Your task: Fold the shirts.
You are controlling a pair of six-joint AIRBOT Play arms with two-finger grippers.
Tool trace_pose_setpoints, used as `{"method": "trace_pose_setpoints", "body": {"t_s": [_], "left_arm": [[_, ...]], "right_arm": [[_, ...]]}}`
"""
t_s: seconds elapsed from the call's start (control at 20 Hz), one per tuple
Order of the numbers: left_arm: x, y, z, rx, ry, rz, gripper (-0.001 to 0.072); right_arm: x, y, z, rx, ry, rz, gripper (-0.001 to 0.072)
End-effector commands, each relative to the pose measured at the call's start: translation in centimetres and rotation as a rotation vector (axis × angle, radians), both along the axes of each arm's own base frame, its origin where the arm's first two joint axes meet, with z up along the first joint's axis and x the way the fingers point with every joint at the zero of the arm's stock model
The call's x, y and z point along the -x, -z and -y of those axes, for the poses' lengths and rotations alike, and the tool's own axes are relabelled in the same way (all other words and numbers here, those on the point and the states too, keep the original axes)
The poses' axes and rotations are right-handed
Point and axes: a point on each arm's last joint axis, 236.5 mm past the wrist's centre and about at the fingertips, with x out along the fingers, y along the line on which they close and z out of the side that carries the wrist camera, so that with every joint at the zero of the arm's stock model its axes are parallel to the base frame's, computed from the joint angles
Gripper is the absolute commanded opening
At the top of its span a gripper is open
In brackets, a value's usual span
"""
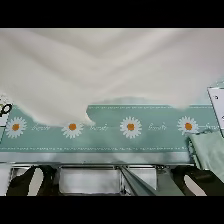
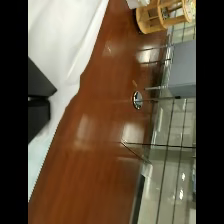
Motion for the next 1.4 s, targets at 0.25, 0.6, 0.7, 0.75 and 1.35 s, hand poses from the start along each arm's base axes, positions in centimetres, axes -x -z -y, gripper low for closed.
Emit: {"method": "trace_pose_setpoints", "body": {"t_s": [0.25,0.6,0.7,0.75,1.35], "left_arm": [[2.5,5.5,2.1,-0.072,0.047,-0.136,0.0022],[-13.9,23.7,-4.5,0.162,0.052,-0.606,0.0022],[-18.7,30.2,-4.3,0.192,0.057,-0.722,0.0022],[-21.3,33.0,-4.0,0.197,0.049,-0.765,0.0022],[-41.9,46.7,0.2,0.245,0.109,-1.003,0.0022]], "right_arm": [[2.1,6.8,0.8,0.075,0.013,-0.245,0.0018],[-10.3,23.0,0.3,0.148,0.042,-0.644,0.0016],[-14.3,27.4,0.1,0.167,0.046,-0.737,0.0016],[-16.7,29.6,0.2,0.175,0.063,-0.772,0.0016],[-36.2,44.5,3.5,-0.227,0.128,-0.937,0.0018]]}}
